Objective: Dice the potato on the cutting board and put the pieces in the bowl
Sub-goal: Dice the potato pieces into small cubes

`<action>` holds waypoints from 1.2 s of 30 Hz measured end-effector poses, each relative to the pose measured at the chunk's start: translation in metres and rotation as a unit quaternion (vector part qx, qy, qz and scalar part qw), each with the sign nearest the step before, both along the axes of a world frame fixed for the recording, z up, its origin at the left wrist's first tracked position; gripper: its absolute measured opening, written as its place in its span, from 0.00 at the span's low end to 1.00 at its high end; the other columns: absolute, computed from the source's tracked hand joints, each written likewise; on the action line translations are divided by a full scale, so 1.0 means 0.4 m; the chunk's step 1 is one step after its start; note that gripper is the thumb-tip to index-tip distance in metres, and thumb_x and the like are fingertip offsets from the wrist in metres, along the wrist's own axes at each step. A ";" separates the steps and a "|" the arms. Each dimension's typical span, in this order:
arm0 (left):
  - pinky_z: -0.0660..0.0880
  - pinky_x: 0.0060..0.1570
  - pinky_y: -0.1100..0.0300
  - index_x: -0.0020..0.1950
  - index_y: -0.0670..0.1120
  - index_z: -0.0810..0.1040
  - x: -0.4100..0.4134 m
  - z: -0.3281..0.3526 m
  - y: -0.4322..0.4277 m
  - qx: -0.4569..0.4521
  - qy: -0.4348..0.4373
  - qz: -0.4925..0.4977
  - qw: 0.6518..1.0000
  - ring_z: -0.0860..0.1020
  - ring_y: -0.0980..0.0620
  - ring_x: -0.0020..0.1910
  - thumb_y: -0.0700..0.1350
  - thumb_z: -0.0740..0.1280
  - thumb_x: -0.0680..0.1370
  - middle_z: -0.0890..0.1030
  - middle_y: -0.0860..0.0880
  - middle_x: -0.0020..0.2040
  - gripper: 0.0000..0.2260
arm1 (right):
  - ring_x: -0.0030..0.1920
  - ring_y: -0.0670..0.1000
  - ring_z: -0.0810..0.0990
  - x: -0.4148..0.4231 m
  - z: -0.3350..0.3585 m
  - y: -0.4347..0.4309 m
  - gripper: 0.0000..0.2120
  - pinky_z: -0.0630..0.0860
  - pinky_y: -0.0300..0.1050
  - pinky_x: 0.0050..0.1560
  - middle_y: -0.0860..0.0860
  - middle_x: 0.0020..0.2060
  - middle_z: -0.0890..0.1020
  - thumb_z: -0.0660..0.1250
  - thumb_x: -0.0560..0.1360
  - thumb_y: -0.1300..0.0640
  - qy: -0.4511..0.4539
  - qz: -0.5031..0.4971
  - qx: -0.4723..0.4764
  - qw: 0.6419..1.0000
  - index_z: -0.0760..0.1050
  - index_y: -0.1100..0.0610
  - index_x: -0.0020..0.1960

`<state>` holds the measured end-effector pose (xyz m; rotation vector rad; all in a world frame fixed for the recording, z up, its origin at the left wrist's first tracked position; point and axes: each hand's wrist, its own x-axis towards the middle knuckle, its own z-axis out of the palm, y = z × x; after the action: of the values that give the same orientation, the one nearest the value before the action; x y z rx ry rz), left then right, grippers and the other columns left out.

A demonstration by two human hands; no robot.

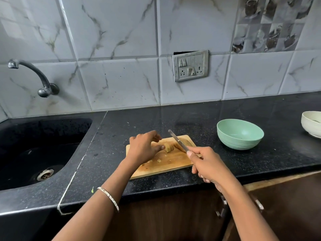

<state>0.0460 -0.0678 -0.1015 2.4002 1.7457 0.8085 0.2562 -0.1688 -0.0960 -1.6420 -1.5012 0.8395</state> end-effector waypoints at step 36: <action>0.62 0.53 0.53 0.52 0.58 0.80 0.054 -0.043 0.011 0.006 -0.051 0.020 0.998 0.79 0.56 0.54 0.64 0.70 0.71 0.83 0.60 0.47 0.15 | 0.22 0.39 0.75 -0.031 -0.047 0.006 0.17 0.66 0.39 0.34 0.47 0.35 0.81 0.59 0.84 0.47 -0.018 0.010 0.012 1.000 0.72 0.42 0.72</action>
<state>0.0677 -0.0632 -0.1186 2.2948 1.7592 0.9304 0.2436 -0.1666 -0.1148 -1.6353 -1.5497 0.8036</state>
